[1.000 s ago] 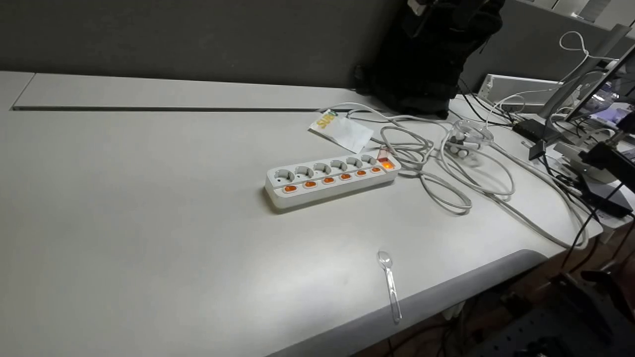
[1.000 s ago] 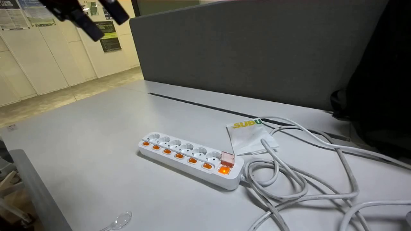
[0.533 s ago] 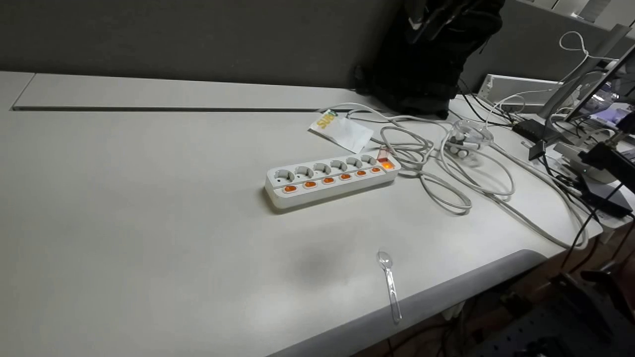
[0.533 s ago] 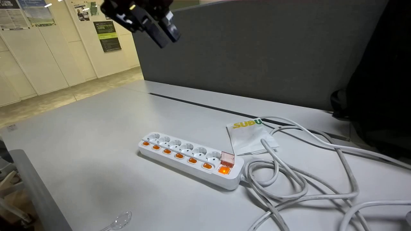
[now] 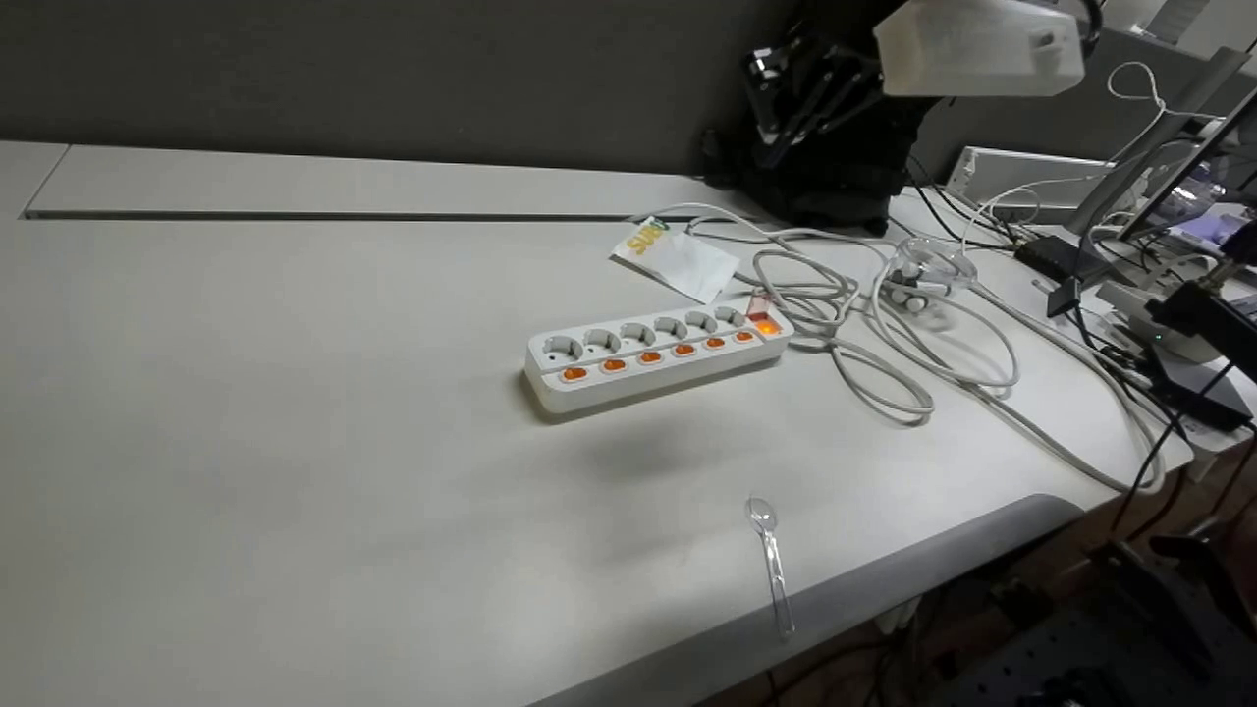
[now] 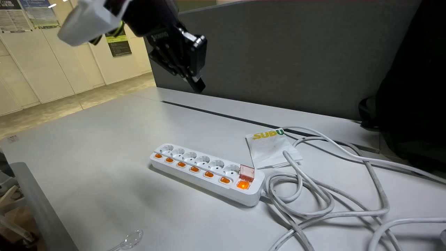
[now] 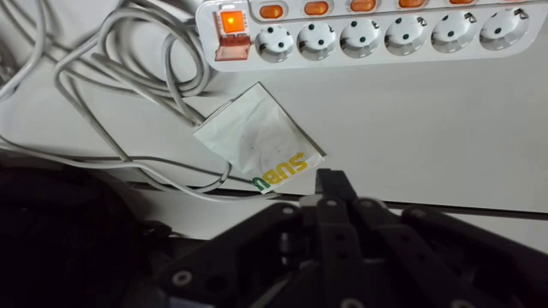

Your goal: Turn on the middle switch

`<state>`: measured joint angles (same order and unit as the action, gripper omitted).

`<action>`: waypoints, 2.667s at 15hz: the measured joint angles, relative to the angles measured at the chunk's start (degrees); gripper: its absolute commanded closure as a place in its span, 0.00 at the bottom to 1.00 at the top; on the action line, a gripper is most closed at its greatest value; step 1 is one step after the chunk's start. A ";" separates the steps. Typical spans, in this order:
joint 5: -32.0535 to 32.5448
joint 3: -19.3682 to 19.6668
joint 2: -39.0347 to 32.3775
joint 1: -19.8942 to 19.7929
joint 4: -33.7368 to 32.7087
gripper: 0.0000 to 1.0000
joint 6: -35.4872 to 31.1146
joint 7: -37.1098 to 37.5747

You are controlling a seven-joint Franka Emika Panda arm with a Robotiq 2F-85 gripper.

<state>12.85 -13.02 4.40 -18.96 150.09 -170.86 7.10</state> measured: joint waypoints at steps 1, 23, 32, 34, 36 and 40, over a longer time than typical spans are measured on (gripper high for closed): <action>-1.65 0.00 -1.76 0.40 -0.71 1.00 -0.10 -0.72; -27.97 5.60 -16.84 10.81 -10.81 1.00 14.78 -22.59; -16.47 12.55 -21.77 15.91 -12.82 0.99 15.10 -13.13; -16.05 13.21 -21.78 16.50 -13.07 0.99 15.10 -12.36; -16.05 13.40 -21.78 16.59 -13.26 1.00 15.10 -12.32; -16.12 12.98 -22.29 16.56 -13.25 1.00 15.05 -12.75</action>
<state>-3.27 -0.03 -17.89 -2.40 136.84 -155.81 -5.65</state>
